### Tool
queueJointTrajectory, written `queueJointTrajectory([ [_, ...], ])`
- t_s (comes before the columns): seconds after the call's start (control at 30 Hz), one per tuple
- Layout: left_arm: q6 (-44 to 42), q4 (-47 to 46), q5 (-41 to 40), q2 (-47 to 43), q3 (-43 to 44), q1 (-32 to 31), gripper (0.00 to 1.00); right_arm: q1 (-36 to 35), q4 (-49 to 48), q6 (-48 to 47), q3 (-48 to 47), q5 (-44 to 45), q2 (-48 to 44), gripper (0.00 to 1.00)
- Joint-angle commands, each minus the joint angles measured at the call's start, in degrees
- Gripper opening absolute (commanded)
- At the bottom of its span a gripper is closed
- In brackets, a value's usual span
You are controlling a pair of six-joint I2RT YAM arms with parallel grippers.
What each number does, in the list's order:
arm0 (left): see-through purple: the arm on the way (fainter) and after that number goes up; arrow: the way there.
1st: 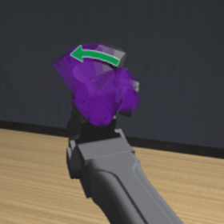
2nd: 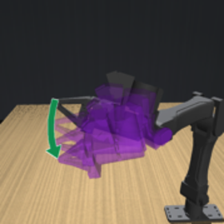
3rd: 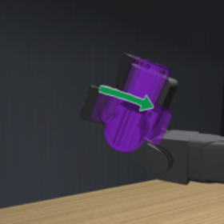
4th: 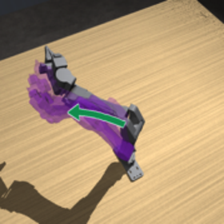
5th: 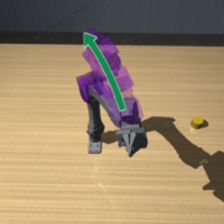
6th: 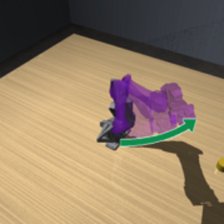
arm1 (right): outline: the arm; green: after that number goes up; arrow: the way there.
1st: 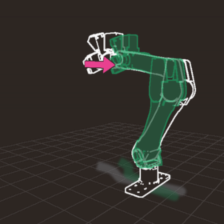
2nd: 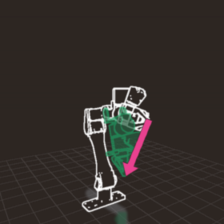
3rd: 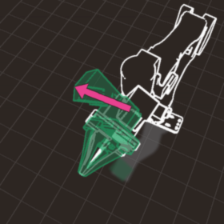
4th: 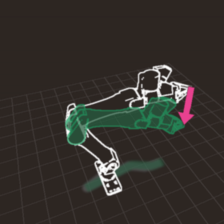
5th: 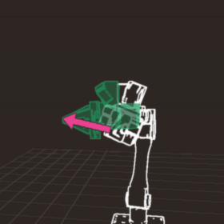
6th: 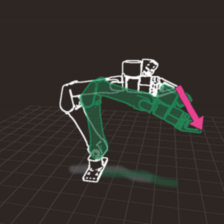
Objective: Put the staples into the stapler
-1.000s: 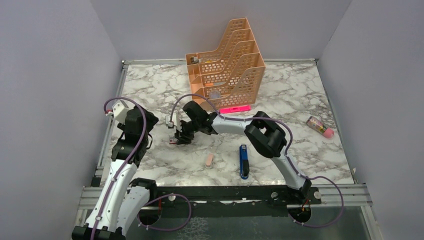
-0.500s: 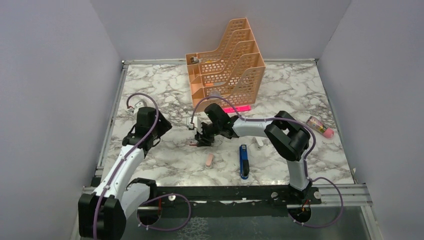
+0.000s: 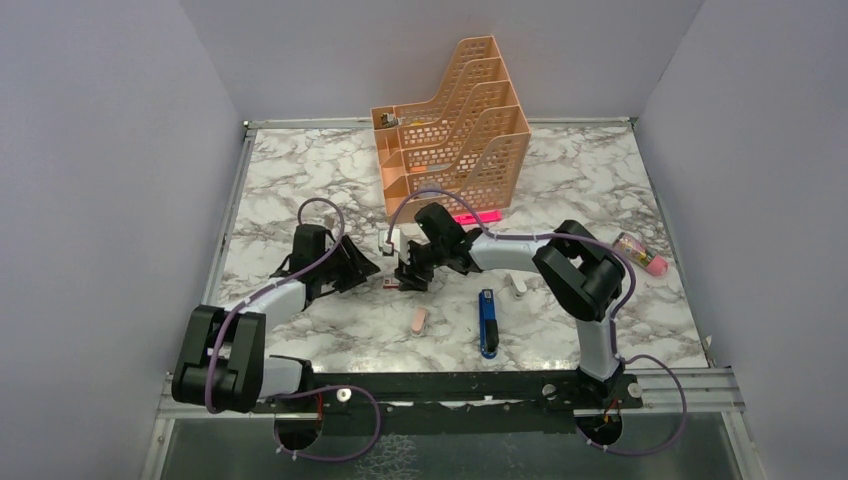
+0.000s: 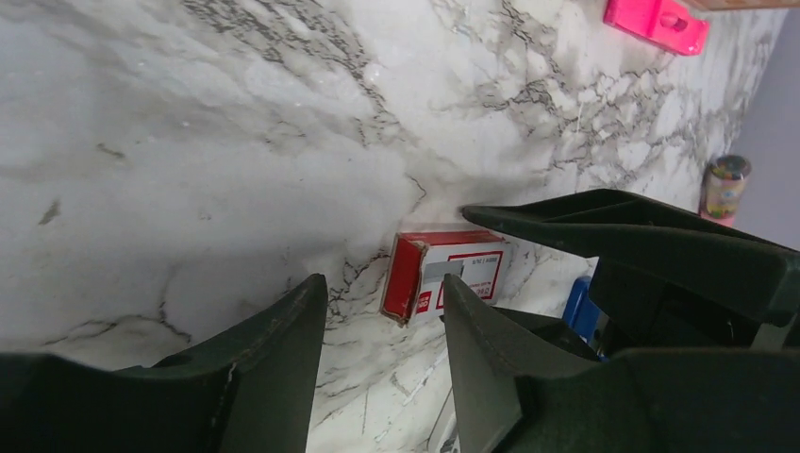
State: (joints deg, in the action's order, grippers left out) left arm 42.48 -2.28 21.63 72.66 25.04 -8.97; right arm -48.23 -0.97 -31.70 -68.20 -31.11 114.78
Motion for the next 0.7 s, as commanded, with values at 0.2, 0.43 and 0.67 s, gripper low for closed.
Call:
queueJointTrajectory([
  [0.2,2.29,-14.44,9.11,5.94,-1.04,-0.94,0.40,0.28,3.01,-1.17,-1.39,-0.30,3.68,0.51],
  [0.43,2.43,-15.06,9.89,7.51,-1.26,-1.83,0.34,0.24,2.36,-0.90,-1.93,-0.96,4.13,0.49],
  [0.67,2.26,-15.03,8.77,9.76,-1.39,-2.84,0.32,0.24,2.38,-0.99,-2.20,-0.97,4.28,0.49],
])
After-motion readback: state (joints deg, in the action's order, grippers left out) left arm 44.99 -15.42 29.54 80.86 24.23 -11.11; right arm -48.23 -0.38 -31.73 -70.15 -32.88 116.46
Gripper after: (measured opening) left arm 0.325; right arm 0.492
